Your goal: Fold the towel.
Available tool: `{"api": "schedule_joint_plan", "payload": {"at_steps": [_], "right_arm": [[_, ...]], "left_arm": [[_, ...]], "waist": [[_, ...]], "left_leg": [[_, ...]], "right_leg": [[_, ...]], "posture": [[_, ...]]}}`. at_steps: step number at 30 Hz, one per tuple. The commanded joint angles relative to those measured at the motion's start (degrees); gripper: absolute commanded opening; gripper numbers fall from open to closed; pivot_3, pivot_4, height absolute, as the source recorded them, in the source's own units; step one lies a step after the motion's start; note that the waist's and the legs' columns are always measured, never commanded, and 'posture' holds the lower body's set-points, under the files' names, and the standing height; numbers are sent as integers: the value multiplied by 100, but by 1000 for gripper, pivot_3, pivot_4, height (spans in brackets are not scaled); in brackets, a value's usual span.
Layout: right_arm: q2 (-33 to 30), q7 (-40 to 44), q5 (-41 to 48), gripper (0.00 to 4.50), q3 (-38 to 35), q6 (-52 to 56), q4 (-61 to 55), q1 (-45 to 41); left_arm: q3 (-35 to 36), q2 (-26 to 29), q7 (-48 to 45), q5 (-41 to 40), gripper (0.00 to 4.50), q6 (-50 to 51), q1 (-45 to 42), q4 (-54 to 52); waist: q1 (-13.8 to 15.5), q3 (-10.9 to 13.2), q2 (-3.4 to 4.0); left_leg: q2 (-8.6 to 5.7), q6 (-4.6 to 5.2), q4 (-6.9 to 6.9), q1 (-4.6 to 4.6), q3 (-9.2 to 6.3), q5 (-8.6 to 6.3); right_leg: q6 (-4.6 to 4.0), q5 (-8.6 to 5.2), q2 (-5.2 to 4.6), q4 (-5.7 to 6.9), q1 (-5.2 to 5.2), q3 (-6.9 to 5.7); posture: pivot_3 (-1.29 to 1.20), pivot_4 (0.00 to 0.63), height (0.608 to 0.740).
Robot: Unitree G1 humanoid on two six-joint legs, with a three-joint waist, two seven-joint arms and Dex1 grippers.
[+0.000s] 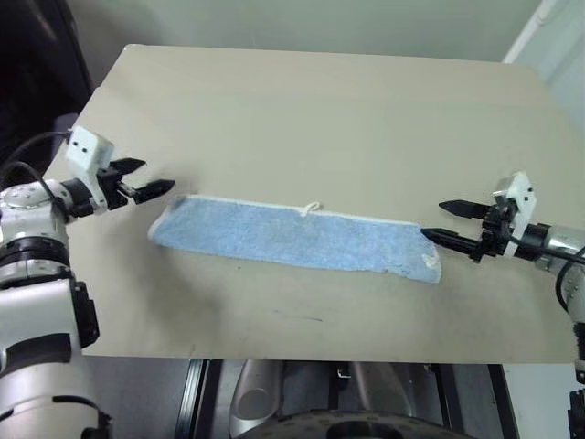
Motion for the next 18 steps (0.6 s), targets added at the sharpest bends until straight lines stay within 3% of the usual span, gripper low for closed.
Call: {"api": "schedule_joint_plan", "payload": {"at_steps": [1, 6, 10, 13, 18], "right_arm": [[-1, -401, 1102, 4475, -615, 1190, -1006, 194], [397, -1402, 2599, 4475, -1153, 2636, -1830, 457], [691, -2662, 4429, 4475, -1448, 3581, -1820, 665], [673, -3603, 5617, 4475, -1396, 3626, -1687, 954], [431, -5019, 7560, 4475, -741, 3046, -1745, 2129]], "left_arm": [[360, 51, -531, -391, 4500, 145, -108, -200], [5, -134, -1339, -237, 4500, 102, 331, -783], [-50, -527, -1887, -561, 4500, 428, 789, -1706], [-201, -690, -1942, -544, 4500, 399, 1114, -2321], [-347, -1119, -2055, -959, 4500, 788, 1656, -3733]], "waist": [[1, 0, 0], [7, 0, 0], [18, 0, -4], [34, 2, -7], [76, 3, -7]], "left_leg": [[-1, -3, 0, 3, 0, 2], [-5, 6, 1, -1, -4, -6], [-7, 19, 4, -4, -5, -16], [-8, 19, 5, -8, -8, -16], [-8, 16, 2, -8, -12, -26]], "right_leg": [[5, -4, 0, 2, 2, 0], [6, -6, 14, 1, 4, 0], [11, -9, 15, 0, 5, 2], [13, -9, 16, 0, 2, 2], [27, -18, 14, -7, 6, 3]], "posture": [[0, 150, 697], [0, 150, 697], [0, 150, 697], [0, 150, 697], [0, 150, 697]]}}
